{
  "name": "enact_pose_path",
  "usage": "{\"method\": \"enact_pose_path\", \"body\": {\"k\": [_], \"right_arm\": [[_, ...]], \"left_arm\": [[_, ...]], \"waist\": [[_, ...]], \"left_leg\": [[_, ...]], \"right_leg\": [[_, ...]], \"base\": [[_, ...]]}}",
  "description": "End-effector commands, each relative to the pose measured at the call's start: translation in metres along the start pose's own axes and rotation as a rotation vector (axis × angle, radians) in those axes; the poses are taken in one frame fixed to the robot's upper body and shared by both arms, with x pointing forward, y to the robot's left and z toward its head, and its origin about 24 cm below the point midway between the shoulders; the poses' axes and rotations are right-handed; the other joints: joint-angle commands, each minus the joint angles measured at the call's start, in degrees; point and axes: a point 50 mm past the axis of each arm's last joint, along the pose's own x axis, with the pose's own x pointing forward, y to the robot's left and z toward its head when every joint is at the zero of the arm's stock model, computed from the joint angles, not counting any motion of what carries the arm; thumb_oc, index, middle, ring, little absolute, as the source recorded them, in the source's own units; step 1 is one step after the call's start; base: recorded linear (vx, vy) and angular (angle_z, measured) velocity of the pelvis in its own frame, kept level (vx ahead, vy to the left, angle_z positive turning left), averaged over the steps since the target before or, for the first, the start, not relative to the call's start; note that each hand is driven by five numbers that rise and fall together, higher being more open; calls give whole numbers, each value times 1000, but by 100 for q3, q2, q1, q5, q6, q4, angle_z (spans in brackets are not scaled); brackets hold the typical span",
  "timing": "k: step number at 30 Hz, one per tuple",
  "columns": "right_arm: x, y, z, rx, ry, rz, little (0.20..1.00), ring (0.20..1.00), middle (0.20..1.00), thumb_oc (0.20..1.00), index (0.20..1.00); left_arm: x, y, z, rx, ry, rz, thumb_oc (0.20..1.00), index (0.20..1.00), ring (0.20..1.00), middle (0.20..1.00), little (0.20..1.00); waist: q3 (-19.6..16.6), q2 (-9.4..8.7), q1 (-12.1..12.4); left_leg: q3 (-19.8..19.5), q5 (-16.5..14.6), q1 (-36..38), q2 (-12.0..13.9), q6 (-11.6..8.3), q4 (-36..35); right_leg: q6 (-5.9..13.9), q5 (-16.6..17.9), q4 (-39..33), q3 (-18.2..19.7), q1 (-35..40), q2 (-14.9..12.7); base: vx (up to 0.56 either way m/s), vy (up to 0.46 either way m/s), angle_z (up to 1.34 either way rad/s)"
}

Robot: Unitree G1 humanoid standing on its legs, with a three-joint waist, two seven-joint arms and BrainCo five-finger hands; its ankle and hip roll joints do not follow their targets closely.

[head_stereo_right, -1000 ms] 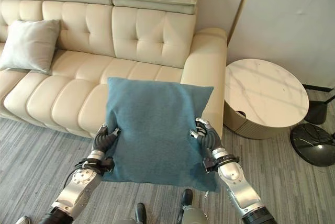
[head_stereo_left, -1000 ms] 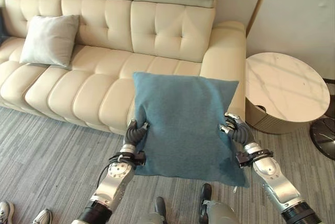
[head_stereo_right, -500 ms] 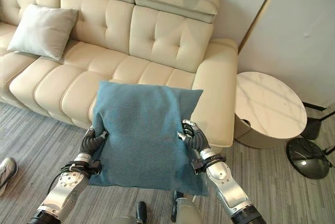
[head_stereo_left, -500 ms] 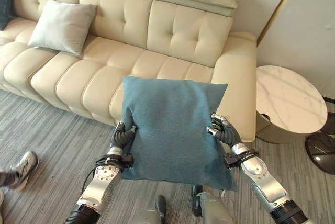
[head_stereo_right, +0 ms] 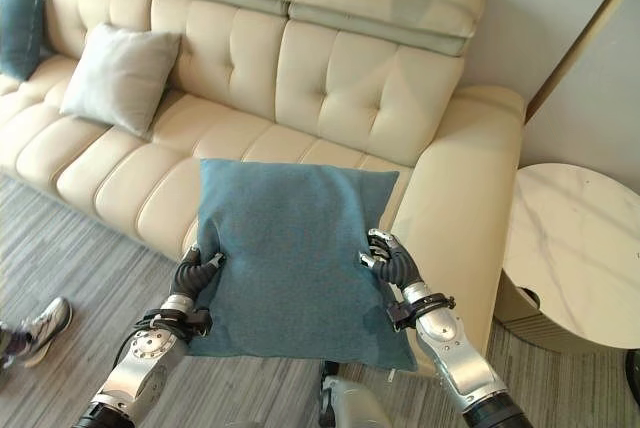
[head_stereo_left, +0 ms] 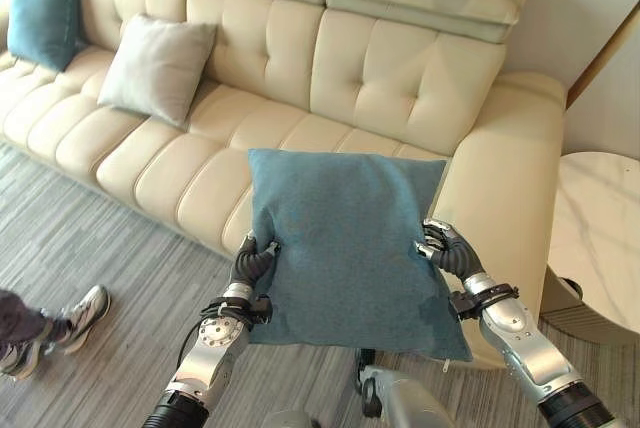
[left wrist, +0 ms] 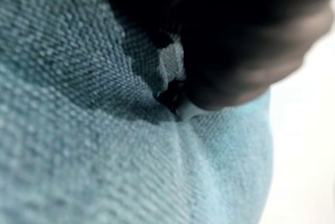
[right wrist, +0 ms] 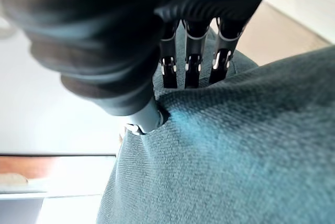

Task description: Pick up all the scattered cushions and arrange them neatly on the sofa.

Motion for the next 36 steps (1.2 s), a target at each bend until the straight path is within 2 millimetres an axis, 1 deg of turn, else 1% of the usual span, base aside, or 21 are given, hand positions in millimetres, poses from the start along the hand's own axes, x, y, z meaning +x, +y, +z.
{"method": "enact_pose_path", "body": {"k": [1, 2, 4, 6, 7, 8, 9, 11, 16, 19, 20, 21, 23, 24, 25, 26, 28, 29, 31, 32, 36], "right_arm": [[6, 34, 46, 87, -269, 152, 200, 200, 200, 200, 200], [6, 34, 46, 87, -269, 149, 200, 200, 200, 200, 200], [8, 34, 46, 83, -270, 137, 200, 200, 200, 200, 200], [10, 34, 47, 72, -275, 126, 200, 200, 200, 200, 200], [14, 33, 47, 59, -274, 115, 200, 200, 200, 200, 200], [14, 33, 47, 59, -274, 115, 200, 200, 200, 200, 200], [11, 34, 44, 57, -263, 126, 200, 200, 200, 200, 200], [11, 34, 42, 59, -249, 126, 200, 200, 200, 200, 200], [16, 44, 45, 67, -260, 162, 200, 200, 200, 200, 200], [25, 54, 56, 77, -301, 192, 200, 200, 200, 200, 200], [28, 57, 59, 82, -311, 198, 200, 200, 200, 200, 200], [31, 63, 64, 92, -332, 212, 200, 200, 200, 200, 200], [34, 66, 67, 92, -340, 223, 200, 200, 200, 200, 200], [37, 68, 69, 93, -350, 227, 200, 200, 200, 200, 200], [40, 70, 74, 98, -367, 221, 200, 200, 200, 200, 200], [41, 72, 78, 102, -385, 222, 200, 200, 200, 200, 200], [47, 74, 88, 94, -426, 204, 200, 200, 200, 200, 200], [57, 81, 108, 94, -496, 197, 200, 200, 200, 200, 200], [65, 86, 125, 79, -551, 194, 200, 200, 200, 200, 200], [74, 90, 144, 47, -607, 187, 200, 200, 200, 200, 200], [96, 97, 189, -15, -717, 145, 200, 200, 200, 200, 200]], "left_arm": [[12, -51, 52, -24, -269, -261, 200, 200, 200, 200, 200], [12, -51, 52, -22, -270, -264, 200, 200, 200, 200, 200], [12, -49, 54, -21, -276, -255, 200, 200, 200, 200, 200], [13, -47, 55, -27, -282, -237, 200, 200, 200, 200, 200], [15, -47, 58, -41, -295, -217, 200, 200, 200, 200, 200], [16, -47, 58, -41, -295, -217, 200, 200, 200, 200, 200], [14, -49, 58, -51, -295, -231, 200, 200, 200, 200, 200], [14, -50, 57, -46, -291, -239, 200, 200, 200, 200, 200], [13, -43, 60, -9, -299, -238, 200, 200, 200, 200, 200], [12, -32, 62, 6, -308, -195, 200, 200, 200, 200, 200], [12, -27, 62, 14, -310, -179, 200, 200, 200, 200, 200], [11, -21, 59, 23, -301, -148, 200, 200, 200, 200, 200], [11, -17, 60, 30, -309, -127, 200, 200, 200, 200, 200], [13, -14, 64, 31, -327, -104, 200, 200, 200, 200, 200], [13, -11, 67, 37, -342, -83, 200, 200, 200, 200, 200], [14, -10, 66, 38, -340, -75, 200, 200, 200, 200, 200], [18, -11, 74, 36, -382, -49, 200, 200, 200, 200, 200], [24, -11, 86, 43, -439, -11, 200, 200, 200, 200, 200], [32, -9, 98, 50, -484, 25, 200, 200, 200, 200, 200], [40, -5, 113, 71, -537, 61, 200, 200, 200, 200, 200], [64, 1, 158, 148, -679, 146, 200, 200, 200, 200, 200]], "waist": [[-304, -257, -25], [-299, -275, 12], [-259, -286, 121], [-233, -266, 213], [-247, -222, 272], [-242, -226, 281], [-381, -158, 234], [-419, -163, 211], [-451, -249, 264], [-403, -256, 372], [-401, -242, 406], [-388, -233, 452], [-378, -226, 448], [-360, -228, 447], [-374, -218, 488], [-361, -226, 489], [-323, -235, 512], [-289, -243, 589], [-280, -234, 620], [-248, -213, 682], [-127, -151, 817]], "left_leg": [[336, 359, -366, -52, 233, -1135], [299, 343, -466, -53, 239, -1283], [16, 623, -713, -33, 176, -1746], [-344, 1000, -950, 10, 93, -2057], [-702, 1305, -1139, 64, -8, -2317], [-693, 1303, -1130, 63, -7, -2318], [-598, 1243, -896, 90, 59, -2516], [-496, 1202, -825, 70, 110, -2475], [-25, 911, -642, -103, 419, -2291], [248, 809, -576, -128, 538, -2266], [303, 787, -556, -122, 559, -2279], [397, 759, -478, -134, 572, -2322], [408, 757, -399, -198, 589, -2389], [423, 745, -392, -218, 590, -2400], [473, 724, -420, -210, 572, -2376], [475, 719, -409, -226, 567, -2383], [396, 739, -483, -292, 566, -2402], [421, 772, -668, -317, 550, -2474], [387, 844, -920, -311, 539, -2516], [353, 918, -1171, -310, 523, -2554], [286, 1066, -1667, -282, 466, -2563]], "right_leg": [[906, -674, -101, 684, 380, -432], [925, -702, -116, 745, 427, -452], [932, -737, -163, 889, 545, -434], [931, -774, -208, 1090, 659, -387], [962, -853, -205, 1388, 842, -369], [963, -856, -204, 1398, 846, -372], [1023, -911, -175, 1577, 953, -466], [1082, -901, -136, 1663, 988, -548], [1339, -739, 176, 2013, 779, -817], [1451, -565, 494, 1899, 515, -910], [1459, -540, 588, 1756, 442, -961], [1443, -474, 630, 1421, 310, -996], [1393, -467, 510, 1203, 139, -873], [1358, -473, 413, 988, 56, -854], [1382, -500, 247, 732, 92, -939], [1336, -487, 142, 664, 134, -940], [1293, -460, 4, 913, 125, -837], [1287, -299, -193, 872, 24, -865], [1255, -221, -348, 906, -130, -823], [1250, -153, -433, 908, -334, -801], [1233, -102, -413, 943, -814, -776]], "base": [[226, 58, -9], [176, 64, -38], [165, 69, -71], [282, 186, -87], [318, 242, -109], [486, 444, -135], [250, 251, -89], [267, 298, -79], [164, 272, -61], [72, 177, -68], [98, 160, -84], [102, 119, -82], [106, 74, -58], [86, 27, -18], [77, -4, 5], [61, -13, 3], [-30, -31, 10], [-137, -62, 30], [-166, -72, 15], [-171, -56, -4], [-124, -26, 3]]}}
